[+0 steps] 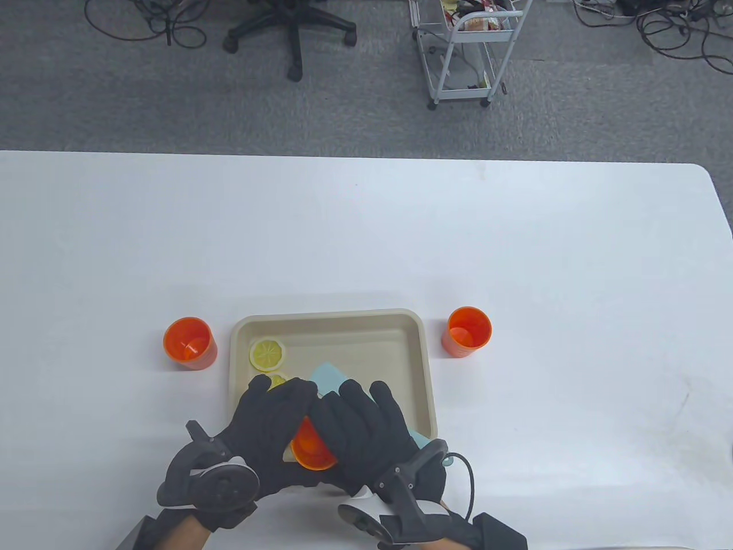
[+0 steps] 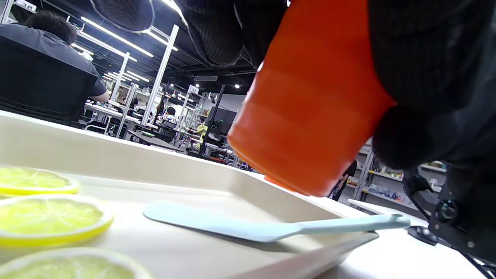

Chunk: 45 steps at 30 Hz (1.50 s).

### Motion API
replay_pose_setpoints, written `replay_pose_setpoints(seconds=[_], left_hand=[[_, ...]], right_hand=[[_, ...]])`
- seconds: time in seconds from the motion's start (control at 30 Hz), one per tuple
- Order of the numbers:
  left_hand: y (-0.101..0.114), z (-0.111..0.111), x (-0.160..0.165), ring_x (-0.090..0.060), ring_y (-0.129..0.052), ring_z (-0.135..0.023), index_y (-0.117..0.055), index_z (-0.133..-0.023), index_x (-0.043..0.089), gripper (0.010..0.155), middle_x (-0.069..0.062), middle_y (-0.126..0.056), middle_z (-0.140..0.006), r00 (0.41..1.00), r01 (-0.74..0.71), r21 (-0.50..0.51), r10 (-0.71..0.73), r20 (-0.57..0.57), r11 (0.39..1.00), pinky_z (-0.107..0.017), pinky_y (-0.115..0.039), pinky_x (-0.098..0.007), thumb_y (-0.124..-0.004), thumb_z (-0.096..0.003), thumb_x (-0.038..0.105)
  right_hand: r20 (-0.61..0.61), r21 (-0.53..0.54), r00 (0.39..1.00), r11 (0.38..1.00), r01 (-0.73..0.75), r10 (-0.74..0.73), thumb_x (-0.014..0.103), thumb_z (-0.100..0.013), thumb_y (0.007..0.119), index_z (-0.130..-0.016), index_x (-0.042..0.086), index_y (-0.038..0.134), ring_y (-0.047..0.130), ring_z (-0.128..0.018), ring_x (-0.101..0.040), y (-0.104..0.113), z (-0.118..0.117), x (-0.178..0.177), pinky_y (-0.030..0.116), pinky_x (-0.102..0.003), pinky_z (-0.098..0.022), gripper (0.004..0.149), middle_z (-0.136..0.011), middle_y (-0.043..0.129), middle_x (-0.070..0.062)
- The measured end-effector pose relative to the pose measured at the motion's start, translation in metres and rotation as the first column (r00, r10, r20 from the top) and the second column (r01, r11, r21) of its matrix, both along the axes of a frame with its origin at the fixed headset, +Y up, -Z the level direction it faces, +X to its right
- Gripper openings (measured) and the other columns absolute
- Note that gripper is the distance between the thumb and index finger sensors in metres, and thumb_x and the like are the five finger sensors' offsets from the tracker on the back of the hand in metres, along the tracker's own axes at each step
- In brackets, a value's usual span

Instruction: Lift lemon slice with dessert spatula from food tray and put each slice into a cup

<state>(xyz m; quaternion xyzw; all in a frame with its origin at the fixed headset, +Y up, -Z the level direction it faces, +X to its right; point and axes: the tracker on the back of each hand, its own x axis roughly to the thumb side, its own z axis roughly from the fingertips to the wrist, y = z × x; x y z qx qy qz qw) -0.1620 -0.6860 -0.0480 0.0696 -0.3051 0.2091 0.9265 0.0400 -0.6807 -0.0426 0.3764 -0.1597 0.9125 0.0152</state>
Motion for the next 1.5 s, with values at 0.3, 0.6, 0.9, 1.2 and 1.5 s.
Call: replay_pose_setpoints(seconds=[0.3,0.6,0.9,1.2,1.5], left_hand=[[-0.003,-0.002,0.001,-0.034,-0.064,-0.116,-0.022,-0.12,0.016,0.125,0.003,-0.072,-0.115,0.999,-0.007,0.016,0.007,-0.035,1.0,-0.081,-0.047,-0.074,-0.093,-0.0325,0.07],[-0.003,0.001,0.003,-0.037,-0.062,-0.116,-0.023,-0.12,0.016,0.12,-0.001,-0.072,-0.115,0.998,0.026,0.035,-0.024,-0.057,0.999,-0.081,-0.045,-0.075,-0.089,-0.0365,0.071],[0.006,-0.002,-0.032,-0.046,-0.049,-0.119,-0.023,-0.122,0.023,0.11,-0.01,-0.051,-0.127,0.943,0.119,0.13,-0.071,-0.326,0.984,-0.081,-0.037,-0.079,-0.084,-0.0439,0.071],[0.008,-0.008,-0.078,-0.049,-0.039,-0.121,-0.024,-0.123,0.026,0.106,-0.011,-0.038,-0.131,0.818,0.155,0.096,-0.074,-0.571,0.983,-0.079,-0.031,-0.081,-0.08,-0.0468,0.073],[0.001,-0.015,-0.101,-0.049,-0.039,-0.12,-0.026,-0.123,0.026,0.104,-0.01,-0.038,-0.131,0.755,0.155,0.046,-0.088,-0.65,0.987,-0.079,-0.031,-0.081,-0.079,-0.0474,0.073]], right_hand=[[0.001,-0.042,1.0,0.999,0.018,-0.018,0.059,-0.041,0.095,-0.116,0.018,0.033,0.061,-0.107,-0.037,-0.003,-0.004,-0.001,0.041,-0.069,-0.08,0.106,-0.112,0.054,-0.011],[0.056,-0.066,0.998,0.998,0.024,-0.02,0.061,-0.039,0.097,-0.118,0.024,0.038,0.064,-0.106,-0.036,0.0,-0.009,0.003,0.042,-0.069,-0.079,0.104,-0.108,0.06,-0.007],[0.242,-0.045,0.97,0.999,0.011,0.0,0.06,-0.04,0.097,-0.118,0.025,0.039,0.06,-0.11,-0.038,0.014,-0.027,0.035,0.04,-0.07,-0.08,0.103,-0.11,0.06,-0.007],[0.504,0.016,0.859,0.995,0.095,-0.09,0.059,-0.041,0.097,-0.119,0.025,0.039,0.059,-0.111,-0.039,0.032,-0.047,0.094,0.039,-0.07,-0.08,0.103,-0.111,0.06,-0.007],[0.687,0.022,0.715,0.987,0.157,-0.128,0.057,-0.042,0.098,-0.119,0.025,0.039,0.057,-0.111,-0.041,0.035,-0.064,0.147,0.038,-0.071,-0.08,0.101,-0.112,0.058,-0.008]])
